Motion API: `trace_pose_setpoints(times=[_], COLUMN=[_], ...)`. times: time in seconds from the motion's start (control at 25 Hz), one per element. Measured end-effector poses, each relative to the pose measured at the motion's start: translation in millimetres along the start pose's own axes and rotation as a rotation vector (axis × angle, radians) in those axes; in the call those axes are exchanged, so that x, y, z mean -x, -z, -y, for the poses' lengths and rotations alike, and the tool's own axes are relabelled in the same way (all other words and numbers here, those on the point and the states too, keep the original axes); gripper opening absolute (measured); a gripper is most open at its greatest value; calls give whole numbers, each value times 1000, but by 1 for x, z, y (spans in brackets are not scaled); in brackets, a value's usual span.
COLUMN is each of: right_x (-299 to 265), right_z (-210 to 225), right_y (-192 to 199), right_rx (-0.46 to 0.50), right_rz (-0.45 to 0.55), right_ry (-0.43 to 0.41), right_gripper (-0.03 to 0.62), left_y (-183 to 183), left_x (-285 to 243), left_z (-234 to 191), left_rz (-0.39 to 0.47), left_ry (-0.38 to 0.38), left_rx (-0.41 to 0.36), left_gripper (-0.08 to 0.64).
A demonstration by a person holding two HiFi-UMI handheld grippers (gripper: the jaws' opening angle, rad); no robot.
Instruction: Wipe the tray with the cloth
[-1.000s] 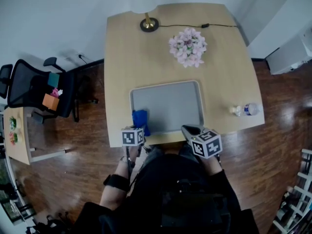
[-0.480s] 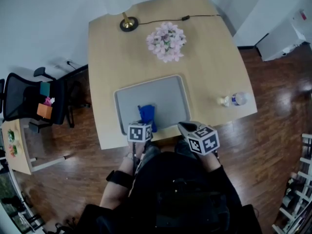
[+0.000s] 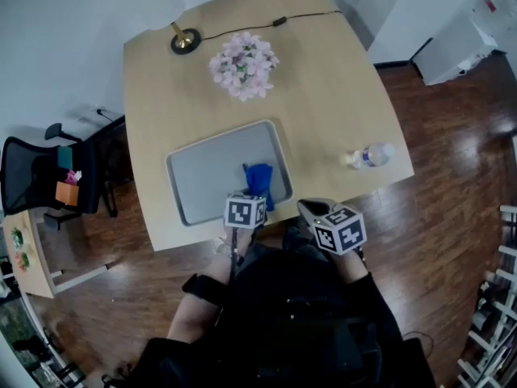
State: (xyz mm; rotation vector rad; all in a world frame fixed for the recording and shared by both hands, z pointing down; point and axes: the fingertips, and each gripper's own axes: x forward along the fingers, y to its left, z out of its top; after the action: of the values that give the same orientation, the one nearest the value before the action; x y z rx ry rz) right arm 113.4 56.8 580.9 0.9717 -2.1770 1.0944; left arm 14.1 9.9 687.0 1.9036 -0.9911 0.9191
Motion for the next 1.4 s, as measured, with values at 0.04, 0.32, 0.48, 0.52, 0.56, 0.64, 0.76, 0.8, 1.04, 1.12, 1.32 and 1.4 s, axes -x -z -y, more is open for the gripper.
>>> trace_pose_setpoints(times=[0.04, 0.32, 0.48, 0.52, 0.56, 0.64, 0.76, 0.8, 1.04, 1.12, 1.32, 1.4], right_x=[2, 14, 17, 16, 14, 11, 4, 2, -21, -29, -47, -55], right_z=[3, 22, 25, 25, 24, 20, 10, 6, -23, -36, -65, -76], right_y=[2, 11, 10, 10, 9, 5, -3, -6, -23, -31, -49, -53], right_rx=[-2, -17, -24, -25, -24, -17, 0, 7, 49, 69, 109, 120], right_rz=[-2, -4, -3, -5, -7, -7, -3, -1, -3, 1, 12, 10], right_ry=[1, 13, 20, 21, 20, 16, 8, 5, -17, -26, -40, -45], right_gripper=[-2, -2, -2, -2, -2, -2, -2, -2, -2, -2, -2, -2], left_y=[-4, -22, -22, -24, -25, -26, -28, -30, -28, -19, 21, 37], left_x=[-5, -31, -33, -32, -32, -32, -22, -14, 50, 75, 116, 124], left_z=[9, 55, 61, 61, 61, 61, 58, 55, 7, -18, -79, -101], left_rz=[1, -3, -11, -6, -2, 3, 18, 29, 115, 135, 150, 151], left_ry=[9, 67, 83, 88, 95, 114, 134, 136, 105, 72, -7, -28], left_rx=[-10, -48, -43, -47, -51, -54, -61, -66, -70, -58, 28, 77], left_gripper=[94, 94, 94, 94, 94, 94, 94, 94, 94, 94, 94, 94])
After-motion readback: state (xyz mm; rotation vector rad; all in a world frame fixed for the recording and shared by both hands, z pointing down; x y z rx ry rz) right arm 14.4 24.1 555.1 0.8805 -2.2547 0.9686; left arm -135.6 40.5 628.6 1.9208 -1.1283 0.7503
